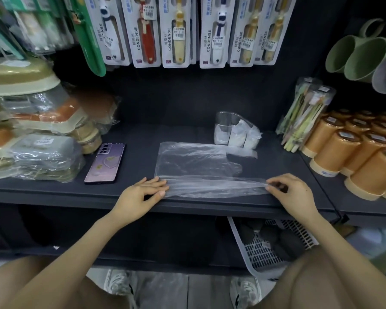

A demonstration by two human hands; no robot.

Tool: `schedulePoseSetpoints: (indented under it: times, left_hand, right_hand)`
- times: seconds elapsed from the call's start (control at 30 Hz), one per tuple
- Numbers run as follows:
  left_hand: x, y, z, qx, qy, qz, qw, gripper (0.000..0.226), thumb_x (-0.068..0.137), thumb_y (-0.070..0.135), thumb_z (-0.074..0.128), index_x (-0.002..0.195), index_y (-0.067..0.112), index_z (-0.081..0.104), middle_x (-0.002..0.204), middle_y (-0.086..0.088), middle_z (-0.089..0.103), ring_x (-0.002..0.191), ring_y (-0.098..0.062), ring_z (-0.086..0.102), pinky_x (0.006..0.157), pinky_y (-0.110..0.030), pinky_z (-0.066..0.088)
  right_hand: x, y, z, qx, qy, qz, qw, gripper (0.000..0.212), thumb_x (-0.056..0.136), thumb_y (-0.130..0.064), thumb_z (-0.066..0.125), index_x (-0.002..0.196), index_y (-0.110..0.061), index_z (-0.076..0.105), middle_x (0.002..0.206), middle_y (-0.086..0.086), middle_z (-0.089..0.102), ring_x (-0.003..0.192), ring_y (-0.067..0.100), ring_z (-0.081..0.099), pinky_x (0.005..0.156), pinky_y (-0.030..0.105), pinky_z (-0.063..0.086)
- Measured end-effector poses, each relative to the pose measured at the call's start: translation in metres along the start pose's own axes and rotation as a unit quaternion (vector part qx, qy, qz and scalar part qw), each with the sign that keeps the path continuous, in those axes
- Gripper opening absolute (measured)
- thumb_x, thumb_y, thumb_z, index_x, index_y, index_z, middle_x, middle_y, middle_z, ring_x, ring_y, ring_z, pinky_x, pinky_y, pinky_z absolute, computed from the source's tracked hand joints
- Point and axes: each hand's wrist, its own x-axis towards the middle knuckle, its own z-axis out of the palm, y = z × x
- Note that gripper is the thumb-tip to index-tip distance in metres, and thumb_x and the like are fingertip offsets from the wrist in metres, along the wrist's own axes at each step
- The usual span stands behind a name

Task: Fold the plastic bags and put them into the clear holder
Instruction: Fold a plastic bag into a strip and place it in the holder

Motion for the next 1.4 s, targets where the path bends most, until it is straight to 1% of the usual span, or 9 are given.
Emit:
schedulePoseSetpoints:
  times: [0.23, 0.43, 0.57, 0.67, 0.77, 0.93, 1.03, 1.2, 1.4]
  left_hand:
    - [0.004, -0.002, -0.004, -0.019, -0.044, -0.012, 0.999, 0.034, 0.094, 0.012, 0.059, 0.120, 0.035, 0.059, 0.136, 0.016, 0.049, 0.135, 0.002, 0.033, 0.110, -0.004, 0.008]
    - [0.009, 0.012, -0.011, -0.118, -0.009, -0.087, 0.989, 0.054, 0.080, -0.011, 0.060, 0.083, 0.041, 0.074, 0.127, 0.015, 0.059, 0.129, -0.005, 0.045, 0.107, -0.017, 0.025]
    - [0.018, 0.033, -0.017, -0.036, 0.098, -0.045, 0.994, 0.033, 0.066, 0.016, 0.053, 0.065, 0.045, 0.069, 0.113, 0.015, 0.064, 0.105, -0.014, 0.054, 0.090, -0.026, 0.034]
    - [0.033, 0.046, -0.007, 0.041, 0.130, -0.031, 0.990, 0.033, 0.075, 0.024, 0.046, 0.091, 0.025, 0.075, 0.121, 0.002, 0.065, 0.110, -0.023, 0.056, 0.092, -0.023, 0.033]
    - [0.037, 0.046, 0.015, 0.125, 0.007, -0.043, 0.991, 0.066, 0.088, 0.043, 0.023, 0.144, 0.014, 0.043, 0.154, -0.007, 0.034, 0.145, -0.026, 0.025, 0.116, -0.029, 0.014]
    - [0.027, 0.034, 0.029, 0.247, -0.108, -0.053, 0.961, 0.092, 0.070, 0.060, -0.020, 0.153, 0.023, -0.003, 0.161, 0.002, -0.007, 0.148, -0.016, -0.012, 0.118, -0.032, -0.009]
    - [0.029, 0.036, 0.027, 0.257, -0.134, -0.062, 0.955, 0.095, 0.067, 0.066, -0.017, 0.152, 0.025, -0.007, 0.160, 0.001, -0.012, 0.147, -0.016, -0.016, 0.118, -0.032, -0.011]
    - [0.037, 0.048, 0.002, 0.080, -0.131, -0.102, 0.983, 0.061, 0.099, 0.053, 0.033, 0.152, 0.029, 0.017, 0.161, 0.002, -0.004, 0.148, -0.016, -0.009, 0.119, -0.032, -0.005]
    - [0.094, 0.037, -0.007, 0.210, -0.028, -0.085, 0.974, 0.050, 0.105, 0.032, 0.026, 0.151, 0.011, 0.027, 0.160, -0.006, 0.016, 0.149, -0.022, 0.009, 0.118, -0.031, 0.002]
  right_hand:
    - [-0.010, 0.008, -0.002, -0.013, 0.018, -0.014, 1.000, 0.025, 0.084, -0.029, 0.071, 0.106, -0.016, 0.071, 0.088, -0.003, 0.064, 0.079, 0.017, 0.056, 0.072, 0.032, 0.049]
    - [-0.012, 0.010, -0.014, -0.077, -0.085, -0.099, 0.988, 0.056, 0.082, -0.065, 0.049, 0.126, -0.032, 0.061, 0.117, -0.006, 0.059, 0.107, 0.018, 0.051, 0.088, 0.042, 0.043]
    - [-0.001, -0.032, -0.017, 0.069, -0.048, -0.047, 0.995, 0.046, 0.088, -0.051, 0.045, 0.121, -0.026, 0.066, 0.132, -0.004, 0.058, 0.125, 0.017, 0.046, 0.107, 0.037, 0.031]
    - [0.003, -0.083, 0.014, 0.031, -0.064, -0.090, 0.993, 0.056, 0.099, -0.049, 0.028, 0.129, -0.015, 0.060, 0.139, 0.005, 0.053, 0.133, 0.022, 0.044, 0.114, 0.033, 0.024]
    - [-0.011, -0.111, 0.054, -0.072, -0.187, -0.196, 0.960, 0.077, 0.093, -0.059, 0.002, 0.147, -0.015, 0.036, 0.155, 0.002, 0.028, 0.146, 0.018, 0.018, 0.119, 0.033, -0.002]
    - [-0.036, -0.065, 0.049, -0.169, -0.204, -0.205, 0.942, 0.072, 0.096, -0.058, -0.007, 0.151, -0.021, 0.020, 0.157, -0.005, 0.016, 0.147, 0.013, 0.008, 0.118, 0.034, -0.005]
    - [-0.040, -0.025, 0.019, -0.220, -0.178, -0.133, 0.950, 0.076, 0.097, -0.059, -0.007, 0.148, -0.015, 0.027, 0.154, -0.001, 0.031, 0.143, 0.013, 0.014, 0.117, 0.035, 0.003]
    - [-0.025, -0.054, 0.011, -0.176, -0.155, -0.098, 0.967, 0.093, 0.080, -0.065, -0.026, 0.151, -0.017, 0.010, 0.156, -0.007, 0.006, 0.142, 0.003, -0.005, 0.117, 0.026, -0.012]
    - [0.046, -0.150, 0.091, -0.124, -0.136, -0.100, 0.978, 0.057, 0.104, -0.038, 0.017, 0.153, -0.008, 0.012, 0.161, 0.010, 0.008, 0.149, 0.020, 0.004, 0.118, 0.031, -0.006]
